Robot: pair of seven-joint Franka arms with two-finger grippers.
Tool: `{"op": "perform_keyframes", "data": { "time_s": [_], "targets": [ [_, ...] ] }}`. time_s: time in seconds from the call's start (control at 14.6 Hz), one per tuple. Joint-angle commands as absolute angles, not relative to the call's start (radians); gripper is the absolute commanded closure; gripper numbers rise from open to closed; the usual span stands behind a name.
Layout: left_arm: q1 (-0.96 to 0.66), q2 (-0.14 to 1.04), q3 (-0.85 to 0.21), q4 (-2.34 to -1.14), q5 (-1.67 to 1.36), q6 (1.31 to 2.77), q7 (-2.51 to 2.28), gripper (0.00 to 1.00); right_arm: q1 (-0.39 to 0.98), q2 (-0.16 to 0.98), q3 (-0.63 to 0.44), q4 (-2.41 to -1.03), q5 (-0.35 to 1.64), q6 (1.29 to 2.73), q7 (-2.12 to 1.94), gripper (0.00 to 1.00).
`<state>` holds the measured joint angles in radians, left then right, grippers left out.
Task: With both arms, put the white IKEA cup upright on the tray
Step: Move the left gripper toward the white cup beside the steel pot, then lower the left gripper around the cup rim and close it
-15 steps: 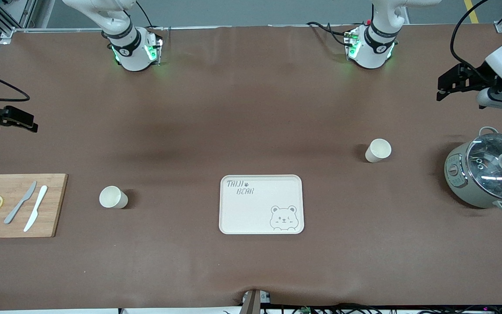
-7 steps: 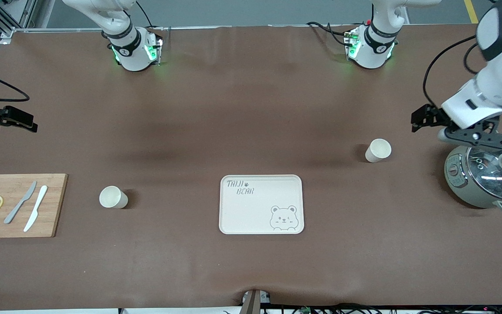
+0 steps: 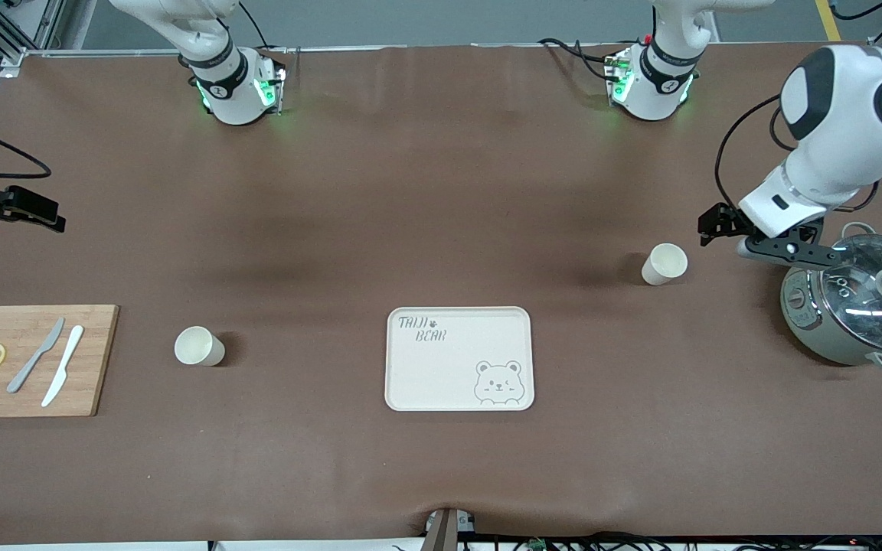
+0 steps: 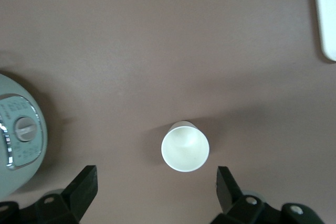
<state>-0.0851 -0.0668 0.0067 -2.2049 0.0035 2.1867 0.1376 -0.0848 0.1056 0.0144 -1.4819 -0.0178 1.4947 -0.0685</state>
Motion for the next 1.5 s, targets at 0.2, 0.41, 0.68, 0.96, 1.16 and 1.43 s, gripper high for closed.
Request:
{"op": "perform_keyframes", "data": {
  "time_s": [0.2,0.41,0.68,0.96,1.16,1.43],
  "targets": [
    [-0.067,-0.071,0.005,-2.424,0.014,2.46,0.16,0.0,-0.098,0.097,0.021,-1.48,-0.025,1.491,-0.057,0.0],
    [-0.064,-0.029,0.005,-2.437,0.012,2.49,0.16,0.0,-0.097,0.098,0.021,-1.476,-0.02,1.491,-0.06,0.0],
    [-0.048,0.034,0.005,-2.456,0.012,2.554,0.161,0.0,-0.089,0.109,0.021,-1.471,-0.025,1.496,-0.055,0.0],
    [-0.046,0.089,0.005,-2.48,0.012,2.644,0.163,0.0,-0.09,0.121,0.025,-1.471,-0.018,1.47,-0.069,0.0],
    [-0.045,0.123,0.005,-2.491,0.012,2.684,0.172,0.0,-0.086,0.124,0.023,-1.471,-0.029,1.476,-0.071,0.0],
    [-0.037,0.152,0.005,-2.508,0.012,2.738,0.176,0.0,-0.069,0.147,0.025,-1.471,-0.055,1.477,-0.074,0.0]
  ]
}}
